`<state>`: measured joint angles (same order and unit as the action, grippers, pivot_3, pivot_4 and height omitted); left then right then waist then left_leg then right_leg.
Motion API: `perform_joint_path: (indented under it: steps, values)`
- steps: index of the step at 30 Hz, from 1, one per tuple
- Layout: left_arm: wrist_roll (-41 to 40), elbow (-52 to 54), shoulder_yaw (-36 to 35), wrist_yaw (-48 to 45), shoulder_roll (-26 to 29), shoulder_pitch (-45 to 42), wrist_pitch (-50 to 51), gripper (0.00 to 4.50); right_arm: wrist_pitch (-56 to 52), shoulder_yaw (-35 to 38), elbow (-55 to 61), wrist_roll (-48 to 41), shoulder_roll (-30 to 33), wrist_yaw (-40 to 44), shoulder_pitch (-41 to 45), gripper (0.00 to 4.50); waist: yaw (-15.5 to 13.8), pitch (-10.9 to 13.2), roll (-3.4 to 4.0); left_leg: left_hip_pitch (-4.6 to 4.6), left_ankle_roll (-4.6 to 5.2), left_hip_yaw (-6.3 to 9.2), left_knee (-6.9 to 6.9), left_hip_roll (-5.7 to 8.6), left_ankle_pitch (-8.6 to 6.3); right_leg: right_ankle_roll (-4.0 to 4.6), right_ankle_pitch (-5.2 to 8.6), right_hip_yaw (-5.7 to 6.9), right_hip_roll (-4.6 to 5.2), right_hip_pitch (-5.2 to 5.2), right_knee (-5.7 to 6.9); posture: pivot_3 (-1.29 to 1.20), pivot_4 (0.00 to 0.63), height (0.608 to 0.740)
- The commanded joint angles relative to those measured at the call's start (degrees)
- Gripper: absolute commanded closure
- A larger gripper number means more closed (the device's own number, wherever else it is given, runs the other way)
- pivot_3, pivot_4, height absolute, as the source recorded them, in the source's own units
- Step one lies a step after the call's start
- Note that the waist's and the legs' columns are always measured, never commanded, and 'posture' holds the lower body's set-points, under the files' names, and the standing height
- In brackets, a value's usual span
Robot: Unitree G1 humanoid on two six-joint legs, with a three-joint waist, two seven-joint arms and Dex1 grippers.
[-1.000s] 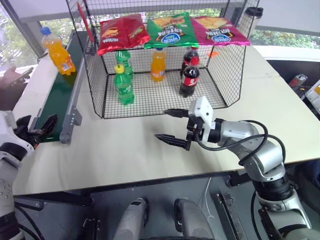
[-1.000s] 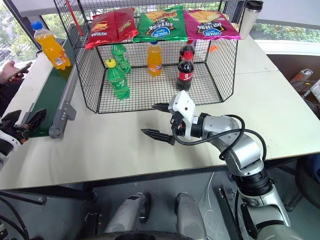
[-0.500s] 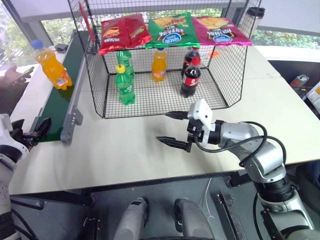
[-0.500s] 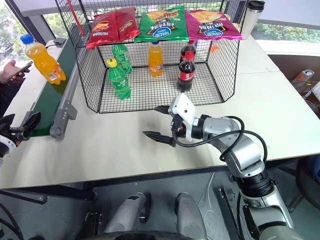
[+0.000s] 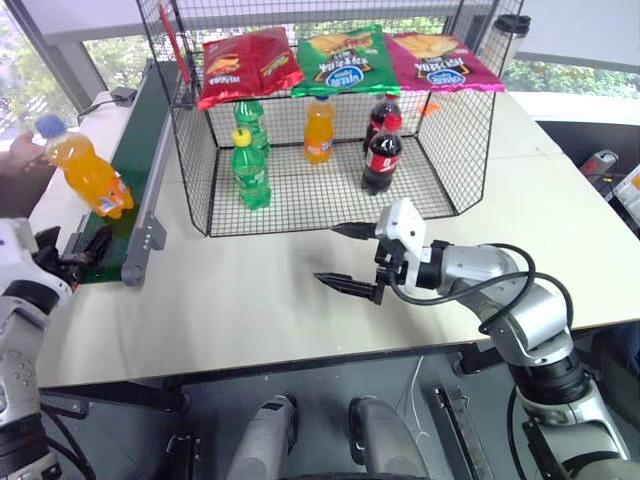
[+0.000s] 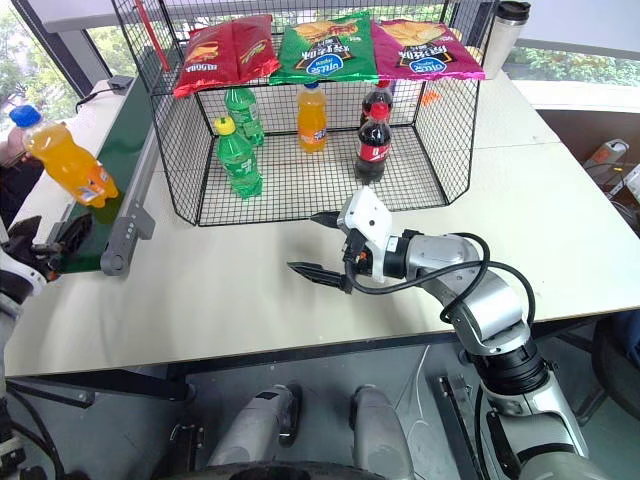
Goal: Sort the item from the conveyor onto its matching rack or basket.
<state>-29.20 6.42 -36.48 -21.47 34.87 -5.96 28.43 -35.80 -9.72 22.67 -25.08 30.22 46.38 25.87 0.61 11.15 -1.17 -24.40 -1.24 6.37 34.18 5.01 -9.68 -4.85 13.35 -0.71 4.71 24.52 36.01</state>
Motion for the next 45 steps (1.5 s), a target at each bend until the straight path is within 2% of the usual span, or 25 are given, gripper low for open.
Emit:
perform_joint_path:
  steps: [1, 8, 11, 12, 13, 21, 25, 28, 33, 40, 45]
  values:
    - [1.0, 0.1, 0.7, 0.6, 0.1, -1.0, -2.0, 0.0, 0.8, 0.7, 2.0, -0.2, 0.1, -0.3, 0.0, 0.02, 0.0, 0.0, 0.0, 0.0, 0.0, 0.0, 0.0, 0.0, 0.0, 0.0, 0.0, 0.0, -0.01, 0.0, 0.0, 0.0, 0.15, 0.739]
    - [2.3, -1.4, 3.5, -0.7, 0.4, -1.2, -2.9, 0.0, 0.8, 0.8, 2.1, 0.0, 0.2, -0.5, -0.4, 0.02, 0.0, 0.0, 0.0, 0.0, 0.0, 0.0, -0.01, 0.0, 0.0, 0.0, 0.0, 0.0, -0.01, 0.01, 0.0, 0.0, 0.15, 0.739]
    - [0.4, -1.2, 3.0, -2.5, -0.4, -0.8, -3.0, 0.78, 0.7, 1.0, 2.1, 0.0, 0.2, -0.8, -0.4, 0.0, -0.1, 0.0, 0.0, 0.0, 0.0, -0.01, -0.01, 0.0, 0.0, 0.0, 0.0, 0.0, -0.01, 0.0, 0.0, 0.0, 0.15, 0.739]
    - [-0.9, -0.9, 2.3, -3.1, -0.7, -0.7, -2.9, 1.24, 0.6, 1.0, 2.1, 0.0, 0.2, -0.9, -0.4, 0.0, -0.1, 0.0, 0.0, 0.0, 0.0, -0.01, -0.01, 0.0, 0.0, 0.0, 0.0, 0.0, -0.01, 0.0, 0.0, 0.0, 0.15, 0.739]
    - [-2.6, -0.3, 1.4, -3.9, -0.8, -0.8, -2.3, 1.49, 0.6, 1.1, 2.0, 0.0, 0.3, -0.9, -0.3, 0.0, -0.1, 0.0, 0.0, 0.0, 0.0, 0.0, -0.01, 0.0, 0.0, 0.0, 0.0, 0.01, 0.0, 0.0, 0.0, 0.0, 0.15, 0.739]
    - [-9.1, -0.4, -2.6, -4.2, 2.3, -4.8, 1.4, 1.5, 0.8, 1.2, 2.1, -0.1, 0.7, -0.8, -1.0, 0.0, 0.0, 0.0, -0.03, -0.01, 0.0, 0.02, 0.0, 0.0, 0.0, 0.0, 0.0, 0.02, -0.01, 0.0, 0.0, 0.0, 0.15, 0.739]
    - [-10.9, -0.4, -2.2, -4.5, 3.7, -7.6, 2.8, 1.5, 0.6, 1.3, 2.5, -0.3, 0.9, -0.7, -1.1, 0.0, 0.0, 0.0, -0.07, -0.03, 0.01, 0.03, 0.01, 0.0, 0.01, -0.01, 0.0, 0.04, -0.02, 0.0, 0.0, 0.0, 0.15, 0.739]
    - [-12.4, 2.4, 3.5, -8.6, 4.3, -9.3, 4.8, 1.5, -0.2, 1.7, 2.6, -1.2, 0.5, -0.8, -0.4, 0.0, 0.0, 0.0, -0.07, -0.02, 0.01, 0.01, 0.0, 0.01, 0.01, -0.01, 0.0, 0.03, -0.02, 0.01, -0.01, 0.0, 0.15, 0.739]
    - [-13.0, 7.0, 15.6, -12.9, 0.9, -12.3, 7.6, 1.5, -0.4, 2.2, 2.0, -1.9, -0.3, -1.2, 1.0, 0.0, -0.7, 0.0, -0.07, -0.03, 0.02, 0.0, 0.04, 0.03, 0.01, -0.01, -0.01, 0.04, -0.01, -0.05, -0.02, 0.0, 0.15, 0.739]
    - [-4.4, 7.7, 34.0, -20.3, -3.8, -14.6, 2.0, 1.5, -2.6, 2.8, 1.9, -2.8, -0.6, -2.4, 2.6, 0.0, -0.1, 0.0, -0.06, -0.03, 0.15, -0.03, -0.03, 0.0, 0.09, -0.01, -0.01, 0.0, -0.05, 0.03, 0.01, 0.0, 0.15, 0.739]
    - [1.6, 4.1, 42.0, -25.6, -6.2, -17.2, -4.1, 1.5, -4.6, 3.6, 2.7, -4.0, -0.2, -3.1, 3.0, 0.0, 0.0, 0.0, -0.06, -0.03, 0.16, -0.05, -0.03, 0.01, 0.1, -0.01, -0.01, -0.02, -0.04, 0.03, 0.0, 0.0, 0.15, 0.739]
